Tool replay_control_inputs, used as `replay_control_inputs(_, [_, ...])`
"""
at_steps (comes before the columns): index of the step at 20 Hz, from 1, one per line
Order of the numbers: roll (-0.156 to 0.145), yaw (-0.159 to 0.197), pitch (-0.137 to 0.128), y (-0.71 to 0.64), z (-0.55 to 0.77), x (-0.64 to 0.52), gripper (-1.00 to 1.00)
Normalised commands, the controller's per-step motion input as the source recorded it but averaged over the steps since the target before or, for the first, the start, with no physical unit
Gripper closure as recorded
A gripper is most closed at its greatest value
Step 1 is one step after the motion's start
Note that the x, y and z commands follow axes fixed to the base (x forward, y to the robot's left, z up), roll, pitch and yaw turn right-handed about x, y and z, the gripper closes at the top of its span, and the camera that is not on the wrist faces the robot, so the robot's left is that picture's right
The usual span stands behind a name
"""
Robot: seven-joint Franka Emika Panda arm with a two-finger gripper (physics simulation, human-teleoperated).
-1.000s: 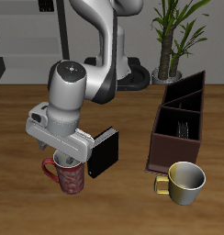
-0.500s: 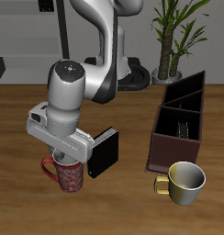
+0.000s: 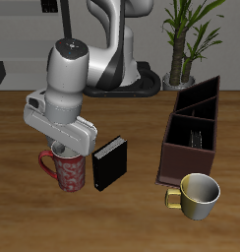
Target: Place the yellow book into the left desk caddy's right compartment and place the red mug into the left desk caddy's left compartment
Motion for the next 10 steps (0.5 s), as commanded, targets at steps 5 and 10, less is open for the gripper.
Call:
replay_control_inputs(5, [-0.02,0.018,-0.046,-0.1,0.49,-0.23,1.0])
replay_control_inputs(10, [-0.047,0.006,-0.015,-0.15,0.34,-0.22,1.0])
